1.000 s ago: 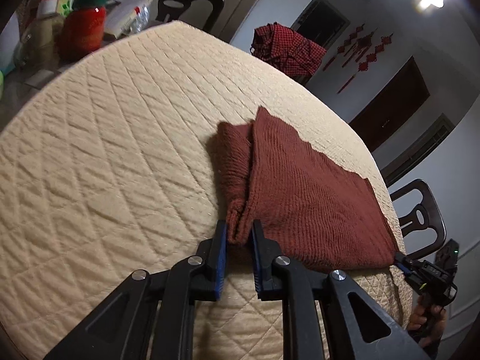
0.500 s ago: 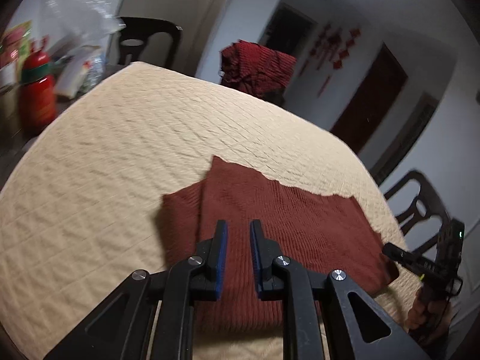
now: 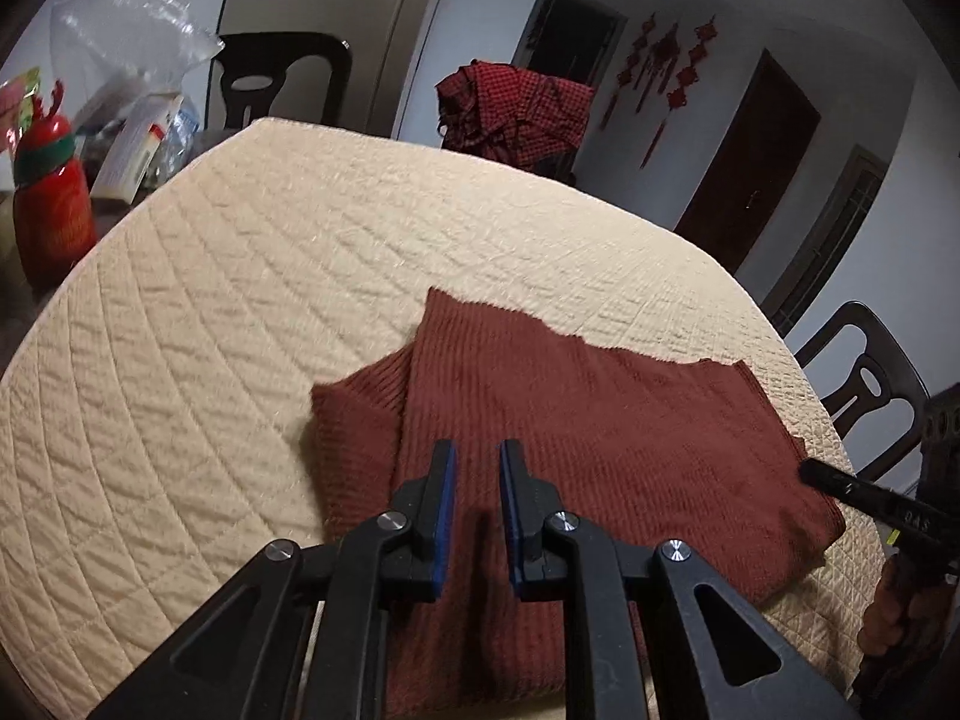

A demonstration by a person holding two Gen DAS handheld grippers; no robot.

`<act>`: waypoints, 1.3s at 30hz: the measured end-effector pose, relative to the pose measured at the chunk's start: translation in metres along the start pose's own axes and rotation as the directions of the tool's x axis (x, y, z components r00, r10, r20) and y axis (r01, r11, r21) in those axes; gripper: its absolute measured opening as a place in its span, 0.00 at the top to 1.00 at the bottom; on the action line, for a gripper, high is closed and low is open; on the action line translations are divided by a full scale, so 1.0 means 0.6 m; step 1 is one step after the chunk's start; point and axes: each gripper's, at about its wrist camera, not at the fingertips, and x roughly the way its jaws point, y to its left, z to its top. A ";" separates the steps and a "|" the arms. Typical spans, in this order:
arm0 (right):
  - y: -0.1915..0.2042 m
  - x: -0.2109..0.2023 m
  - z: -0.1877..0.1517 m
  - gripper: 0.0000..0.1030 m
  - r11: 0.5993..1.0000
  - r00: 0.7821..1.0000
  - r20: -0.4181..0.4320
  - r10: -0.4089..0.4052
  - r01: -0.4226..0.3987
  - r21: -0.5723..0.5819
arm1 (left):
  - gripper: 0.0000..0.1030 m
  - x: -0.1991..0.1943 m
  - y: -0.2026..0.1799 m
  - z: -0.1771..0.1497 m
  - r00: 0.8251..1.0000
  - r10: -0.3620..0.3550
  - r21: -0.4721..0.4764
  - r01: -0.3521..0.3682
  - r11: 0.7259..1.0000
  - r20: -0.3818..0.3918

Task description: Fold small clothes

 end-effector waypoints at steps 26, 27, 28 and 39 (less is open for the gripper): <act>0.091 0.087 -0.031 0.92 0.984 0.988 -0.152 -0.028 0.001 -0.178 | 0.84 0.020 0.015 -0.016 0.999 -0.040 -0.038 0.039 0.999 -0.033; 0.094 0.075 -0.043 0.92 0.981 0.991 -0.131 -0.038 0.012 -0.196 | 0.84 0.019 0.015 -0.017 0.999 -0.041 -0.038 0.039 0.998 -0.033; 0.094 0.068 -0.048 0.92 0.980 0.991 -0.125 -0.042 0.016 -0.199 | 0.84 0.019 0.015 -0.017 0.999 -0.041 -0.039 0.040 0.998 -0.033; 0.075 0.048 -0.087 0.92 0.987 0.987 -0.159 0.001 -0.027 -0.158 | 0.84 0.011 0.001 -0.026 0.999 -0.014 -0.011 0.014 1.000 -0.030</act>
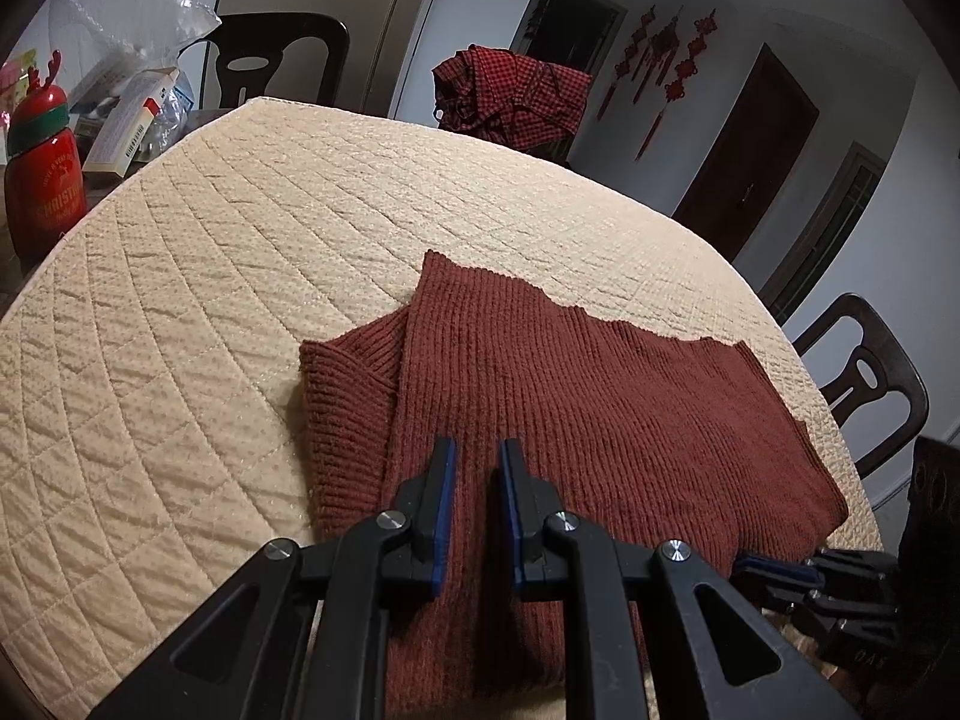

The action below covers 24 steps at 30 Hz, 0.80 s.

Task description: Fold small clothes

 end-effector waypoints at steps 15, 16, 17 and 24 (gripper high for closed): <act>-0.002 0.013 0.077 0.92 0.999 0.998 0.059 0.018 -0.020 0.033 | 0.83 -0.024 -0.001 0.004 0.999 0.027 0.003 -0.027 1.000 0.031; -0.004 0.019 0.082 0.92 0.999 0.998 0.055 0.007 -0.009 0.033 | 0.82 -0.026 0.000 0.007 0.999 0.026 0.000 -0.027 1.000 0.039; -0.007 0.032 0.084 0.92 0.999 0.999 0.036 -0.010 0.009 0.033 | 0.82 -0.025 0.001 0.011 0.999 0.026 -0.003 -0.026 1.000 0.043; -0.018 0.048 0.108 0.92 0.998 0.999 0.048 -0.015 0.012 0.067 | 0.82 0.000 0.007 0.005 0.999 0.044 0.004 -0.044 0.999 0.007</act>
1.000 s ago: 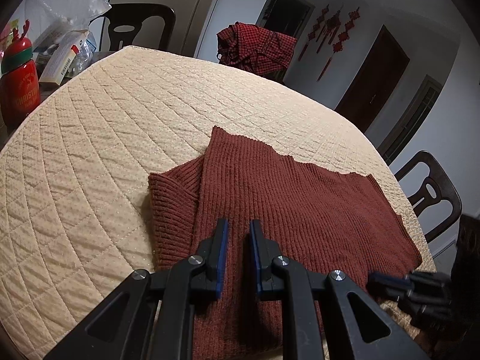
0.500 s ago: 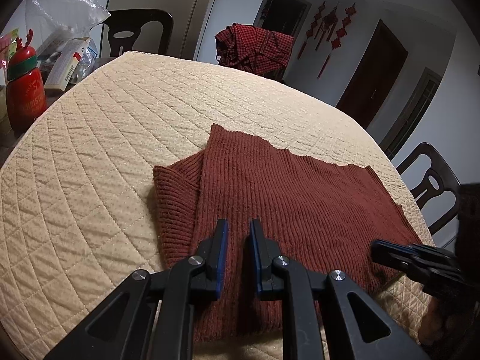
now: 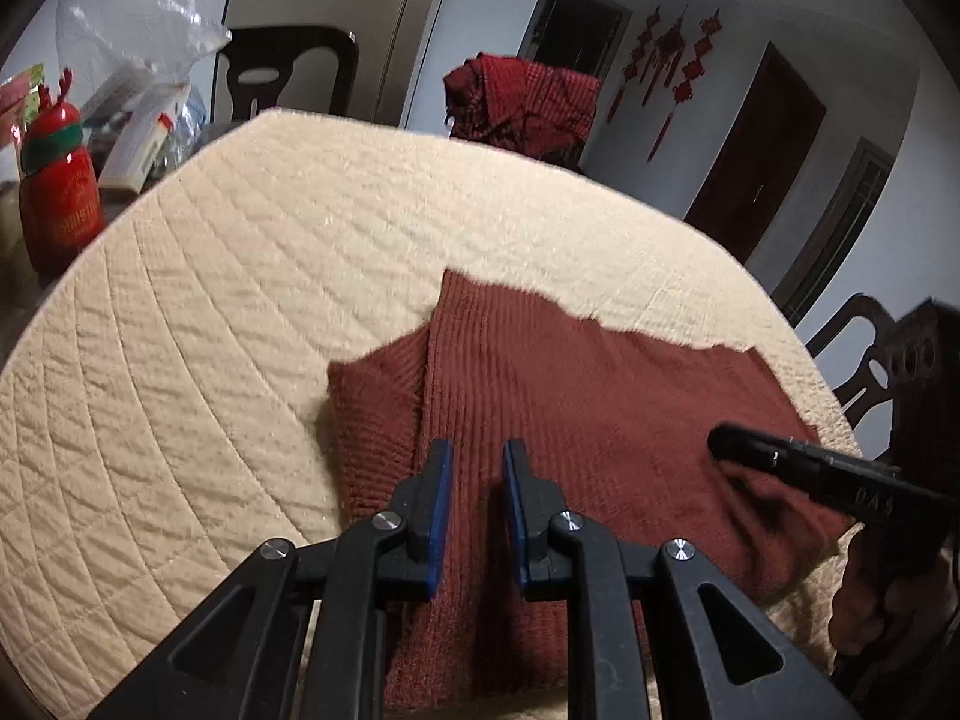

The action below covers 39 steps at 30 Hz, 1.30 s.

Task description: Fold small clothes

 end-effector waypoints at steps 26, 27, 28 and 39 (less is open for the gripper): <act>-0.048 0.042 0.054 0.92 0.992 0.998 -0.024 -0.053 0.055 0.117 | 0.80 -0.023 0.013 -0.001 1.000 -0.005 -0.022 0.005 1.000 0.013; -0.047 0.033 0.051 0.92 0.991 0.999 -0.007 -0.036 0.037 0.125 | 0.72 -0.028 0.019 -0.001 1.000 0.007 -0.034 -0.006 0.999 0.020; -0.040 0.020 0.045 0.92 0.994 1.000 0.018 -0.014 0.012 0.111 | 0.60 -0.032 0.028 0.000 1.000 0.014 -0.050 -0.013 0.999 0.025; -0.006 -0.024 -0.049 0.92 0.997 0.997 -0.015 0.082 -0.082 0.003 | 0.52 0.013 0.070 0.017 0.995 -0.094 -0.146 0.089 0.985 -0.028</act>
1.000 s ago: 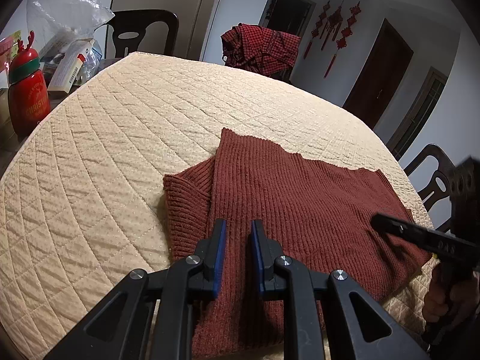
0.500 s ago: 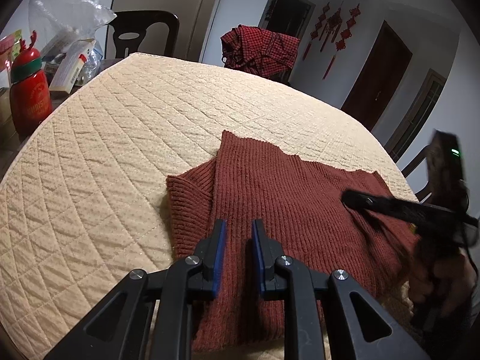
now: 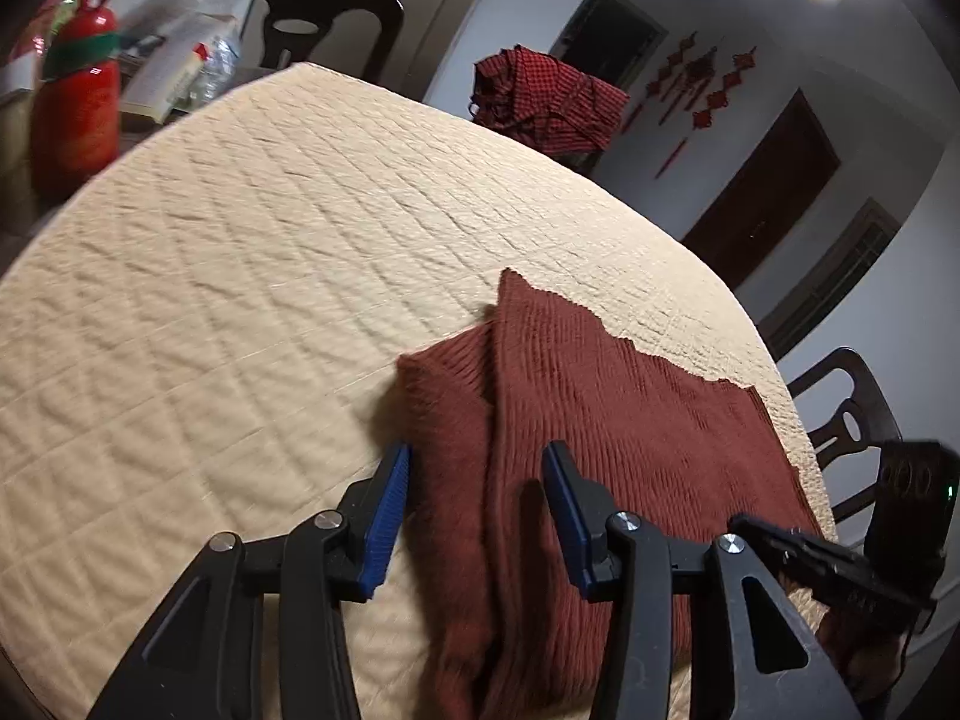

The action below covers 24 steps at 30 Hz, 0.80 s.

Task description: Fold small clothes

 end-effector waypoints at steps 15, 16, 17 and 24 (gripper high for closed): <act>-0.003 0.002 -0.002 0.92 1.000 1.000 0.003 0.019 -0.019 0.006 | 0.49 -0.024 0.000 -0.037 0.996 -0.085 -0.090 0.084 0.992 -0.017; -0.004 0.002 -0.002 0.92 1.000 1.000 0.003 0.021 -0.021 0.007 | 0.49 -0.023 0.002 -0.037 0.993 -0.113 -0.105 0.110 0.988 -0.019; -0.004 0.002 -0.002 0.92 1.000 1.000 0.003 0.023 -0.023 0.009 | 0.49 -0.020 0.005 -0.035 0.991 -0.130 -0.115 0.127 0.985 -0.022; -0.007 0.003 -0.002 0.92 0.999 1.000 0.006 0.031 -0.031 0.026 | 0.76 -0.001 0.002 -0.027 0.991 -0.133 -0.112 0.130 0.985 -0.016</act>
